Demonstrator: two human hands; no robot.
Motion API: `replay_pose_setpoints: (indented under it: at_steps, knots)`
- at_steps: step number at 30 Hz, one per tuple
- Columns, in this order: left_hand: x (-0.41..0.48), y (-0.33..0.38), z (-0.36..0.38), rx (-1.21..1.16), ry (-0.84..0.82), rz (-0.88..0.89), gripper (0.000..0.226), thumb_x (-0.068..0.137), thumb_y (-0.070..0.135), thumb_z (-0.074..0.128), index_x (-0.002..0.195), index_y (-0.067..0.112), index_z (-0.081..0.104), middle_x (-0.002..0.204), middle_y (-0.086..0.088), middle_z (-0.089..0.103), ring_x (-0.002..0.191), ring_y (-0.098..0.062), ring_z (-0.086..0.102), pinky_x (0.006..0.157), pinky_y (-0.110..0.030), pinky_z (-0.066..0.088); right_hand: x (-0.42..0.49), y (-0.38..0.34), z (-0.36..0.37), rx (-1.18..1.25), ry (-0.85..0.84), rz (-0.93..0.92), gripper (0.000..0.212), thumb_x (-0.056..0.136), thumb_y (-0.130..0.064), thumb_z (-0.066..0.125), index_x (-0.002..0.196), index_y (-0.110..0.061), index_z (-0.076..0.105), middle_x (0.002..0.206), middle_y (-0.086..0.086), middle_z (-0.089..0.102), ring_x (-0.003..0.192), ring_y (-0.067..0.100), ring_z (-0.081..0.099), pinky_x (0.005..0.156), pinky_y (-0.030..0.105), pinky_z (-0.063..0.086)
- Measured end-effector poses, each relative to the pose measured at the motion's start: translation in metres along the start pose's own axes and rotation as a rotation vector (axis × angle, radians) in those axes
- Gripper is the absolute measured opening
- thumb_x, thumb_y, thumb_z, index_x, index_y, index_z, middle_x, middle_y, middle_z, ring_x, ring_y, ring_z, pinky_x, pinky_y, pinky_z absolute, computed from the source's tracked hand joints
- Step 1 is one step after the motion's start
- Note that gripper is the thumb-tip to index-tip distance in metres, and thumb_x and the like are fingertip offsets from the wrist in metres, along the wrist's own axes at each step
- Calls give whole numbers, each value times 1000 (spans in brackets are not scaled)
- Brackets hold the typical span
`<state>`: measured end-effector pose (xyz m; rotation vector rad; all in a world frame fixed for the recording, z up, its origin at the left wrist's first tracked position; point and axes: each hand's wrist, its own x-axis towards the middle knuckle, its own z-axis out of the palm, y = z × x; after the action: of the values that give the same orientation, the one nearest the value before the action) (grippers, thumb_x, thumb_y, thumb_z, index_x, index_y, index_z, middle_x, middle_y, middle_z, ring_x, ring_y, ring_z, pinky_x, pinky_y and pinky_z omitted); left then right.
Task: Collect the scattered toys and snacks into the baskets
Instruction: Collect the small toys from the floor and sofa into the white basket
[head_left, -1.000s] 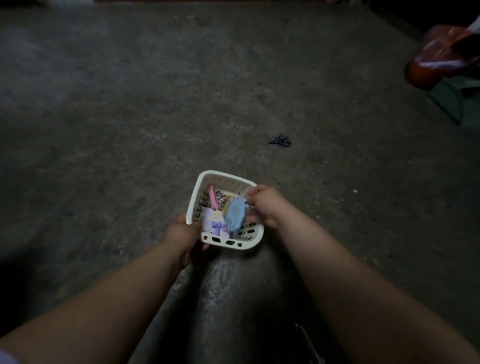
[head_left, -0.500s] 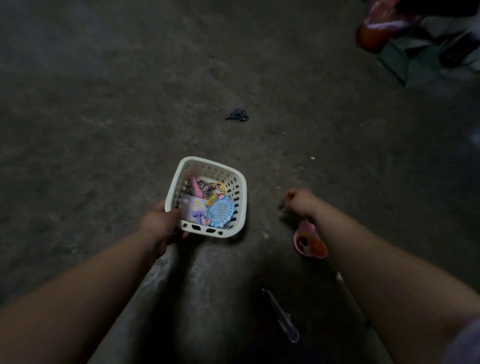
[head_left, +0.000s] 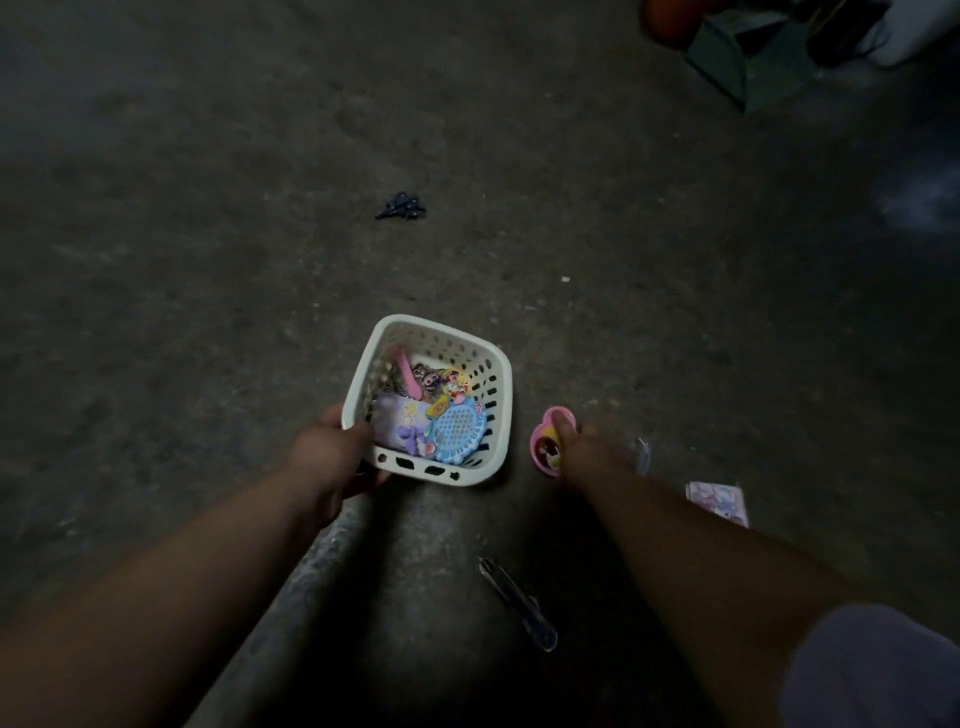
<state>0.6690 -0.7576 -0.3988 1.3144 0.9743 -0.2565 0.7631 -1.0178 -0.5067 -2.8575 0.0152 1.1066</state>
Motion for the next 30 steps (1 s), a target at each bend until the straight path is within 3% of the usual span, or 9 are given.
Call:
replay_pose_setpoints:
  at_steps: [3, 8, 12, 16, 19, 21, 24, 27, 30]
  knots:
    - [-2, -3, -3, 3, 12, -9, 34, 93, -2, 38, 112, 23, 52, 78, -10, 58, 63, -23, 55, 38, -21, 50, 5, 2, 6, 113, 57, -50, 46, 99, -35, 37, 143, -22, 37, 139, 14, 48, 124, 32, 49, 88, 30, 38]
    - [0, -3, -7, -7, 48, -6, 34, 94, -2, 37, 112, 23, 51, 77, -9, 58, 61, -21, 56, 37, -20, 49, 0, -29, -25, 644, 343, 13, 68, 79, -23, 69, 141, -24, 42, 122, 13, 62, 109, 29, 60, 93, 35, 49]
    - [3, -1, -9, -26, 66, 1, 32, 95, 0, 39, 110, 24, 53, 76, -8, 58, 61, -21, 56, 38, -21, 50, -24, -72, -75, 918, 412, -231, 61, 81, -18, 69, 135, -32, 45, 130, -1, 52, 110, 16, 53, 85, 28, 46]
    - [4, 0, -8, -27, 73, 12, 31, 94, 1, 41, 110, 24, 54, 77, -7, 59, 62, -20, 56, 39, -21, 50, -49, -110, -98, 641, 254, -557, 47, 76, -24, 77, 117, -34, 56, 116, -7, 44, 104, 13, 49, 70, 12, 39]
    - [4, 2, -8, -45, 71, 14, 30, 94, 1, 41, 109, 24, 54, 76, -6, 59, 62, -20, 56, 39, -22, 50, -52, -124, -90, 263, 99, -667, 53, 75, -31, 77, 122, -34, 54, 119, -2, 46, 107, 17, 50, 81, 22, 46]
    - [2, 3, -8, -44, 59, 25, 26, 95, 3, 43, 103, 24, 55, 69, -4, 62, 57, -19, 58, 40, -21, 49, -47, -131, -79, 13, 143, -655, 60, 77, -39, 73, 131, -31, 49, 129, 3, 48, 112, 21, 50, 94, 34, 45]
    - [1, 3, -10, -23, 39, 57, 18, 96, 10, 47, 87, 23, 57, 50, 5, 64, 47, -13, 60, 38, -18, 48, -38, -141, -65, -291, 240, -647, 69, 75, -48, 71, 135, -28, 42, 131, 11, 52, 113, 29, 53, 93, 36, 44]
    - [2, 2, -13, 36, 39, 75, 23, 96, 6, 45, 104, 24, 56, 70, -4, 63, 60, -18, 57, 38, -18, 47, -35, -151, -55, -494, 200, -622, 71, 74, -39, 74, 131, -22, 37, 123, 14, 57, 109, 32, 56, 91, 38, 42]
    - [4, -1, -15, 73, 29, 86, 25, 95, 5, 44, 103, 25, 56, 77, -7, 62, 64, -22, 58, 47, -25, 50, -34, -160, -41, -461, 119, -543, 75, 80, -26, 68, 140, -18, 24, 130, 21, 49, 116, 35, 52, 98, 44, 38]
